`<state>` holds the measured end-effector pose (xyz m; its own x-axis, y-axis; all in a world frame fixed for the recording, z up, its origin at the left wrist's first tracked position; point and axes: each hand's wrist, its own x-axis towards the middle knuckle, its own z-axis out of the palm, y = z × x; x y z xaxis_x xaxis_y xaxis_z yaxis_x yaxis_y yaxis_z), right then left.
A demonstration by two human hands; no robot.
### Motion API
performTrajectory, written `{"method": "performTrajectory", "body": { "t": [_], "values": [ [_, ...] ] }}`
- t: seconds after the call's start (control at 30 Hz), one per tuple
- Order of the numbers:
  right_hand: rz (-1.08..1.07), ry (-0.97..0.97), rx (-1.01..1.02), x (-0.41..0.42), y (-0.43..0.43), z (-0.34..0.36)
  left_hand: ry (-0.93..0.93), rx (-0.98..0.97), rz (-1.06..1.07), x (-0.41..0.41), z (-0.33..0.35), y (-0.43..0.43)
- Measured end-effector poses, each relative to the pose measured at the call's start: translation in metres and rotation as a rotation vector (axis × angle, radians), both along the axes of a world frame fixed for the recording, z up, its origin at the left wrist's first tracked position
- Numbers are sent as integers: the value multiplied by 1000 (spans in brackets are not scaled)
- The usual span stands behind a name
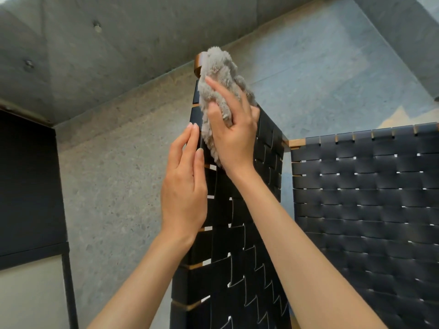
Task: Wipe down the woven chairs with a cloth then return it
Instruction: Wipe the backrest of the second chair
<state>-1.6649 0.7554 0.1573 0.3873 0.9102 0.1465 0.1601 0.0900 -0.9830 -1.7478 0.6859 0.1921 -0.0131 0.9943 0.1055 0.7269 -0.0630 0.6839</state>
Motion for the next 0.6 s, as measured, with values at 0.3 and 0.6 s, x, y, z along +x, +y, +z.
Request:
{"method": "performTrajectory", "body": {
  "t": [0.3, 0.6],
  "values": [
    [128, 252, -351, 51, -81, -53, 471, 124, -94, 8, 6, -2],
    [1, 203, -525, 95, -53, -106, 1058, 19, -402, 11, 3, 18]
  ]
}}
